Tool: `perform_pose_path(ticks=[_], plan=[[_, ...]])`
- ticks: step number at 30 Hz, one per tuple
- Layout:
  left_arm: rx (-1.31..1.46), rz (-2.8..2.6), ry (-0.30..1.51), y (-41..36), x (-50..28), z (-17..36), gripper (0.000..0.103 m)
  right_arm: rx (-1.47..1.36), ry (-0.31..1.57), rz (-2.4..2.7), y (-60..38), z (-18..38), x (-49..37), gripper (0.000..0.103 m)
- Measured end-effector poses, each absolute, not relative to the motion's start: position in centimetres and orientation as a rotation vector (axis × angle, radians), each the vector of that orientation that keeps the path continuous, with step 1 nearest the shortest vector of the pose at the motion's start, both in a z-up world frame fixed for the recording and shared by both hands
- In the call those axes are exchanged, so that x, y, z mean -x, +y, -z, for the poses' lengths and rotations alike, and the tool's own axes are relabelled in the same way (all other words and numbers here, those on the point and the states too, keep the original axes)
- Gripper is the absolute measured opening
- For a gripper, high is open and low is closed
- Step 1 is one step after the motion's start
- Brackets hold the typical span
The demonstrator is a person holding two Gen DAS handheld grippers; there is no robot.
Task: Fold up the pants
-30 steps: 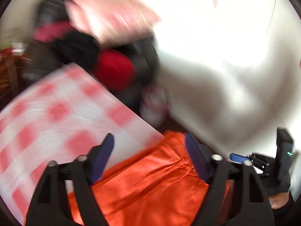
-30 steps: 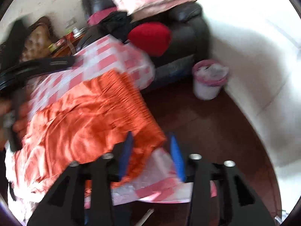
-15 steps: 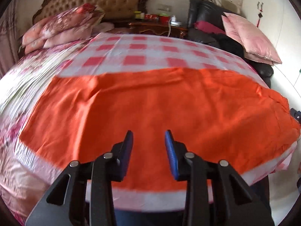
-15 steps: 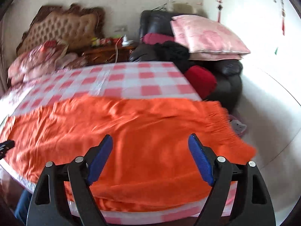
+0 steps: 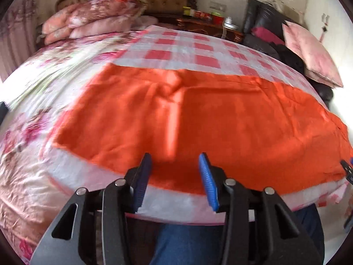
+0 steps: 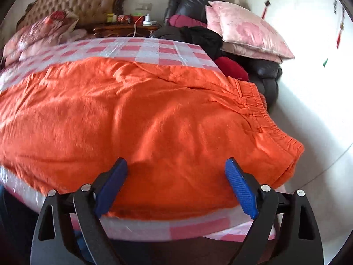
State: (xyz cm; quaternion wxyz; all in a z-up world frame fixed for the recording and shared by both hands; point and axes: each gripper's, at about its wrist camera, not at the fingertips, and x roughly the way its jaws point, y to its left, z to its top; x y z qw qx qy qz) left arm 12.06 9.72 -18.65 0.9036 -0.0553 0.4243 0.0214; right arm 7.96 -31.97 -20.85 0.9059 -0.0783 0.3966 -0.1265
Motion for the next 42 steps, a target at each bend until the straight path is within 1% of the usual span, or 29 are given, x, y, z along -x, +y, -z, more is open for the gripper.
perform_pose_path(ticks=[2, 5, 7, 8, 9, 10, 11, 12, 14, 15, 17, 19, 23, 25, 28, 29, 30, 31, 32, 34, 35, 36, 39, 42], plan=[[0.146, -0.031, 0.834, 10.4, -11.4, 18.0, 0.047, 0.211, 0.828, 0.279, -31.4, 20.2, -8.0, 0.087], [0.103, -0.054, 0.861, 10.6, -12.2, 18.3, 0.048, 0.207, 0.781, 0.225, -30.5, 18.8, -7.4, 0.087], [0.135, -0.074, 0.877, 11.9, -12.7, 18.9, 0.048, 0.221, 0.792, 0.239, -30.3, 19.0, -7.5, 0.088], [0.141, -0.07, 0.877, 12.9, -12.9, 19.3, 0.046, 0.216, 0.81, 0.246, -30.4, 19.5, -7.6, 0.088], [0.121, -0.069, 0.875, 13.3, -12.8, 19.2, 0.04, 0.192, 0.847, 0.242, -30.8, 20.3, -7.9, 0.088], [0.114, -0.067, 0.88, 13.6, -12.8, 19.1, 0.036, 0.155, 0.843, 0.237, -31.2, 20.5, -7.9, 0.088], [0.113, -0.072, 0.88, 14.3, -12.8, 18.8, 0.034, 0.114, 0.845, 0.233, -31.8, 20.6, -7.9, 0.089], [0.098, -0.12, 0.881, 15.0, -12.9, 18.8, 0.035, 0.096, 0.845, 0.228, -32.0, 20.6, -7.9, 0.089], [0.153, -0.123, 0.857, 17.0, -13.5, 18.2, 0.035, 0.074, 0.858, 0.225, -32.3, 20.7, -8.3, 0.089], [0.183, -0.097, 0.84, 17.6, -13.9, 17.6, 0.036, 0.063, 0.866, 0.225, -32.4, 20.8, -8.5, 0.09], [0.141, -0.075, 0.817, 17.3, -15.5, 16.5, 0.04, 0.041, 0.874, 0.231, -32.5, 21.0, -8.5, 0.09], [0.058, -0.038, 0.854, 16.0, -18.9, 16.5, 0.04, 0.024, 0.879, 0.235, -32.6, 21.0, -8.6, 0.09], [0.017, -0.003, 0.922, 15.4, -24.6, 17.9, 0.039, 0.021, 0.891, 0.243, -32.4, 21.1, -8.7, 0.091], [0.011, -0.015, 0.947, 16.2, -26.4, 18.7, 0.041, 0.013, 0.898, 0.236, -32.6, 21.1, -8.7, 0.091], [-0.01, -0.075, 0.967, 17.4, -27.0, 18.6, 0.042, 0.001, 0.898, 0.23, -32.7, 21.2, -8.7, 0.091], [0.012, -0.087, 0.97, 18.3, -26.9, 18.6, 0.039, 0.002, 0.897, 0.229, -32.8, 21.2, -8.7, 0.091], [0.023, -0.081, 0.967, 18.8, -26.7, 18.5, 0.033, 0.0, 0.896, 0.227, -32.8, 21.2, -8.8, 0.091], [0.012, -0.085, 0.968, 19.0, -26.6, 18.5, 0.032, -0.003, 0.897, 0.226, -32.9, 21.2, -8.8, 0.092], [0.009, -0.099, 0.97, 19.1, -26.3, 18.3, 0.032, -0.004, 0.899, 0.226, -32.9, 21.2, -8.8, 0.092], [0.03, -0.141, 0.925, 19.3, -25.0, 17.1, 0.038, -0.001, 0.898, 0.228, -32.9, 21.2, -8.8, 0.091], [0.058, -0.117, 0.892, 19.2, -24.1, 16.4, 0.047, 0.001, 0.895, 0.231, -32.8, 21.2, -8.8, 0.091], [0.063, -0.104, 0.876, 18.8, -23.3, 16.0, 0.051, 0.001, 0.892, 0.235, -32.8, 21.2, -8.7, 0.091], [0.032, -0.09, 0.877, 17.1, -21.4, 16.3, 0.051, 0.003, 0.885, 0.251, -32.5, 21.3, -8.5, 0.091], [-0.031, -0.127, 0.92, 16.3, -20.7, 18.1, 0.051, 0.002, 0.88, 0.257, -32.5, 21.4, -8.3, 0.092]])
